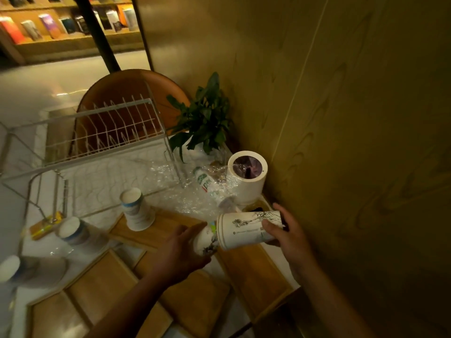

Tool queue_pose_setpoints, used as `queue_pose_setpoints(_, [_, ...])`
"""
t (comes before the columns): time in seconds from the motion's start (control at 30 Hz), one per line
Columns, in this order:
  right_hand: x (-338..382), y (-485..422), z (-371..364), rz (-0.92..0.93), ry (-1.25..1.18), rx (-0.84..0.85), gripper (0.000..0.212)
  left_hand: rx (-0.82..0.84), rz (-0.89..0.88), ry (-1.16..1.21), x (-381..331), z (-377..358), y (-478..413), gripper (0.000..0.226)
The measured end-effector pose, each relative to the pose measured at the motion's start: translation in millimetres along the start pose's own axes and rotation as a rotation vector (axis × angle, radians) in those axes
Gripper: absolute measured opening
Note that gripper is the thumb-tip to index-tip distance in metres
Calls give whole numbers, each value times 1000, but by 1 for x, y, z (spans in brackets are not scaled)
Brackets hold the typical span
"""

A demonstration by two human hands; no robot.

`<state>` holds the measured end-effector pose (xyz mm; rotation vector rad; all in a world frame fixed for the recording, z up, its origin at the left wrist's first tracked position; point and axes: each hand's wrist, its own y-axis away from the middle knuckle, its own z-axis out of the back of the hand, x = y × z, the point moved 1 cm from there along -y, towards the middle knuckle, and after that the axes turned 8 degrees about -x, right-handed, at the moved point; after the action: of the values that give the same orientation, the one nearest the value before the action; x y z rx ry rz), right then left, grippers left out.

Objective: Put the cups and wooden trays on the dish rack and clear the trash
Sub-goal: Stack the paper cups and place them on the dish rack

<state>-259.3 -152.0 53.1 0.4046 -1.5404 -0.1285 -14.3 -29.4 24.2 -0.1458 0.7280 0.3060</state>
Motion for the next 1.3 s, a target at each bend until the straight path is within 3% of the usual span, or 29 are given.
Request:
queue_pose_setpoints(0.2, [-19, 1, -27, -170, -67, 132, 59, -54, 56, 111, -10, 23, 15, 75])
queue_pose_setpoints(0.33, [-24, 4, -30, -253, -165, 157, 52, -79, 137, 495, -17, 37, 27, 67])
queue_pose_setpoints(0.47, [-26, 8, -36, -360, -299, 207, 51, -336, 296, 849, -21, 43, 33, 63])
queue_pose_setpoints(0.53, [-25, 11, -42, -354, -302, 225, 48, -363, 329, 862, -20, 43, 35, 61])
queue_pose_setpoints(0.73, [-20, 22, -63, -281, -277, 298, 35, -228, 365, 899, -19, 37, 45, 72])
queue_pose_setpoints(0.9, [-24, 34, -77, -227, -203, 296, 38, -189, 337, 944, -27, 36, 50, 69])
queue_pose_setpoints(1.0, [-25, 39, -85, -219, -141, 334, 40, -180, 318, 936, -22, 35, 56, 85])
queue_pose_setpoints(1.17, [-24, 30, -99, -269, -115, 435, 53, -294, 407, 976, -3, 52, 68, 91])
queue_pose_setpoints(1.3, [-37, 35, -128, -290, -55, 496, 47, -356, 458, 1017, 22, 57, 87, 90])
